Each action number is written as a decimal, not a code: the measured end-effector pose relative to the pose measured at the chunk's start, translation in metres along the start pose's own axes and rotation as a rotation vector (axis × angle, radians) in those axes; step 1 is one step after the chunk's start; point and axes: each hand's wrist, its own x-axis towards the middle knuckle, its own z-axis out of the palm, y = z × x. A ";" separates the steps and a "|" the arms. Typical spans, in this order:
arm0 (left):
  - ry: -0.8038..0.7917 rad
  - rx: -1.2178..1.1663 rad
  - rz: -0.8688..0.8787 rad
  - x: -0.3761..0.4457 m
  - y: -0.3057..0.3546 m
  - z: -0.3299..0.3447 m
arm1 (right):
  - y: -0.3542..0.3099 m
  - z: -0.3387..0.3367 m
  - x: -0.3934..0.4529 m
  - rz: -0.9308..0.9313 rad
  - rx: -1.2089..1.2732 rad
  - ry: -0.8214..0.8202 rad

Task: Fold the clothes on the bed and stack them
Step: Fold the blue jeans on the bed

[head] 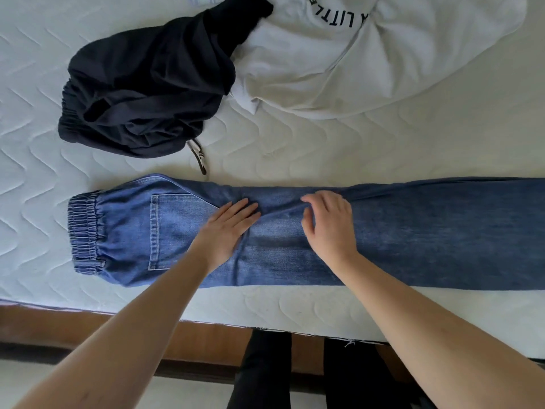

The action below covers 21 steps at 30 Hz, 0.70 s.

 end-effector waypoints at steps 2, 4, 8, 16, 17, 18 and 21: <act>-0.066 0.030 -0.024 -0.003 0.003 0.007 | -0.017 0.013 0.007 -0.079 -0.009 -0.172; -0.064 0.040 -0.034 -0.003 0.005 0.008 | -0.030 0.027 0.010 -0.106 -0.030 -0.351; 0.172 0.008 -0.033 0.014 0.006 -0.003 | -0.018 0.044 0.011 -0.109 -0.168 -0.457; 0.203 0.080 -0.076 0.053 0.005 0.011 | 0.076 0.016 0.012 0.006 -0.325 -0.448; 0.160 0.088 -0.105 0.051 0.005 0.015 | 0.091 0.010 0.012 0.045 -0.336 -0.449; 0.099 0.108 -0.150 0.049 0.004 0.017 | 0.106 0.004 0.010 0.089 -0.346 -0.443; -0.022 0.151 -0.309 0.046 -0.003 0.019 | 0.143 -0.014 0.005 0.217 -0.365 -0.420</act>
